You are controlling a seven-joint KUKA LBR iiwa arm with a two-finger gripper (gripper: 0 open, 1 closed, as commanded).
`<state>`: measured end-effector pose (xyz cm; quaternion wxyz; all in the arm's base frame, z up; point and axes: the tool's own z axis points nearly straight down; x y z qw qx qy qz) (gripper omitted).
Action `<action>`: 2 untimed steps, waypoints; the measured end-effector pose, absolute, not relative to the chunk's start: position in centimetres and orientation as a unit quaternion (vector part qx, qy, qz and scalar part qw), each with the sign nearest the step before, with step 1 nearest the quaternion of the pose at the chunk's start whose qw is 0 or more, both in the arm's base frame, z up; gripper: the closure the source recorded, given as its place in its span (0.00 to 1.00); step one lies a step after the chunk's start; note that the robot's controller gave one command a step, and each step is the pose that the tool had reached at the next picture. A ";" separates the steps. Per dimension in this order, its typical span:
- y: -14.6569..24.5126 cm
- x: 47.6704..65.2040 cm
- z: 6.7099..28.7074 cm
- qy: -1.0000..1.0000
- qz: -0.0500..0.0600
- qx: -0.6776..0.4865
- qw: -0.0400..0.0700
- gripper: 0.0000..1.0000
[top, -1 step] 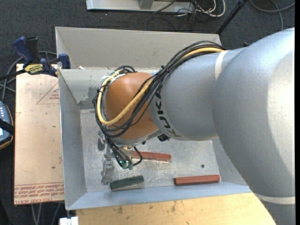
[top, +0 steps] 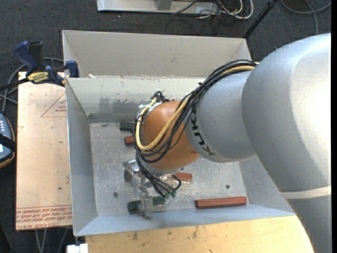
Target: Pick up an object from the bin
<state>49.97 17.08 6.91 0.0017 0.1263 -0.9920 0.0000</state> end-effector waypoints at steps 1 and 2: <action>17.3 50.3 7.3 -0.992 -0.002 0.127 -0.004 1.00; 14.1 49.5 22.5 -0.969 0.000 0.249 -0.005 1.00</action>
Offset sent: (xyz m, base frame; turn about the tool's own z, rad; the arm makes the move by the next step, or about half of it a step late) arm 0.0000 0.0000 0.0000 0.0000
